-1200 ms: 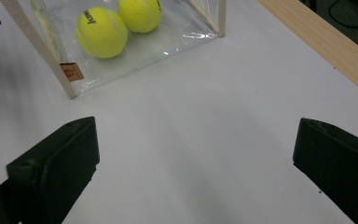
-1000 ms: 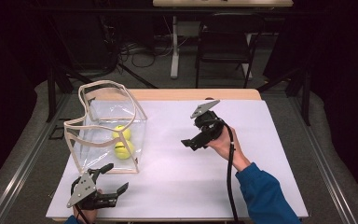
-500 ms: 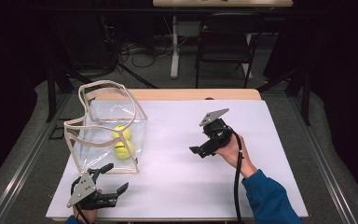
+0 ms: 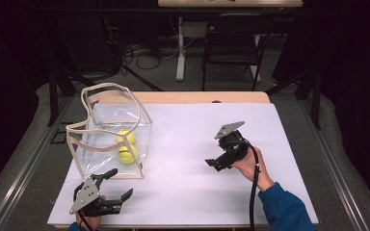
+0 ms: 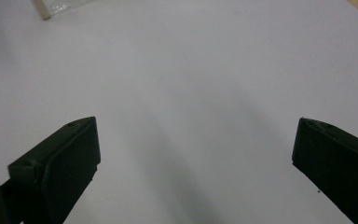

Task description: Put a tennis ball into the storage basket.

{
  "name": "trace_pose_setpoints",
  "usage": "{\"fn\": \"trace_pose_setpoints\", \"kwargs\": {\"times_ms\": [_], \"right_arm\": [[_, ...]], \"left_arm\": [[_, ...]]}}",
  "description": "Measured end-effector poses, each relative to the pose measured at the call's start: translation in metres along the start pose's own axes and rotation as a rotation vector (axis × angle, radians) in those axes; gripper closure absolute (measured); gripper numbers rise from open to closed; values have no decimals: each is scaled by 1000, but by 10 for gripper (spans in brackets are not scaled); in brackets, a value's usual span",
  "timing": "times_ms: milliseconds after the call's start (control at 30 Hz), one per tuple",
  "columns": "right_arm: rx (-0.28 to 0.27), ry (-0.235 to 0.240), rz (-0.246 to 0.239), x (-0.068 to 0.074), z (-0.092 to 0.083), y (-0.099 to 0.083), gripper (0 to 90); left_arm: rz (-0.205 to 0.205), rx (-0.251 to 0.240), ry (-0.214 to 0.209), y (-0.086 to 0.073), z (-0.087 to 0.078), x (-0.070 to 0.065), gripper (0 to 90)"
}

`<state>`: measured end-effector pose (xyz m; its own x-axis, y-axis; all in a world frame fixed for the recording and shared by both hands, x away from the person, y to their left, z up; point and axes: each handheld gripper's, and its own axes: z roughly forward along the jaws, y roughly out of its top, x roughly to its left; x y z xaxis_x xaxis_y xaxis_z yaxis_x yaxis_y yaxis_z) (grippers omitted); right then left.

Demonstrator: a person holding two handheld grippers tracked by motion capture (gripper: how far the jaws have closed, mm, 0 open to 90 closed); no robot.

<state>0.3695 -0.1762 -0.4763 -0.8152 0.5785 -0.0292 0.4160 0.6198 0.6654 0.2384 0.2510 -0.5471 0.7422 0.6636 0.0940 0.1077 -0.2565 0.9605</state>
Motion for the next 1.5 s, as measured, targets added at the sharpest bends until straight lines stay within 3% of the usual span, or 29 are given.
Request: {"fn": "trace_pose_setpoints", "kwargs": {"times_ms": [633,1500], "right_arm": [[23,-23,50,-1,-8,-46,4],[-47,-88,87,14,-29,-98,11]], "left_arm": [[-2,-2,2,0,0,0,159],[0,4,-1,0,1,-2,159]]}}
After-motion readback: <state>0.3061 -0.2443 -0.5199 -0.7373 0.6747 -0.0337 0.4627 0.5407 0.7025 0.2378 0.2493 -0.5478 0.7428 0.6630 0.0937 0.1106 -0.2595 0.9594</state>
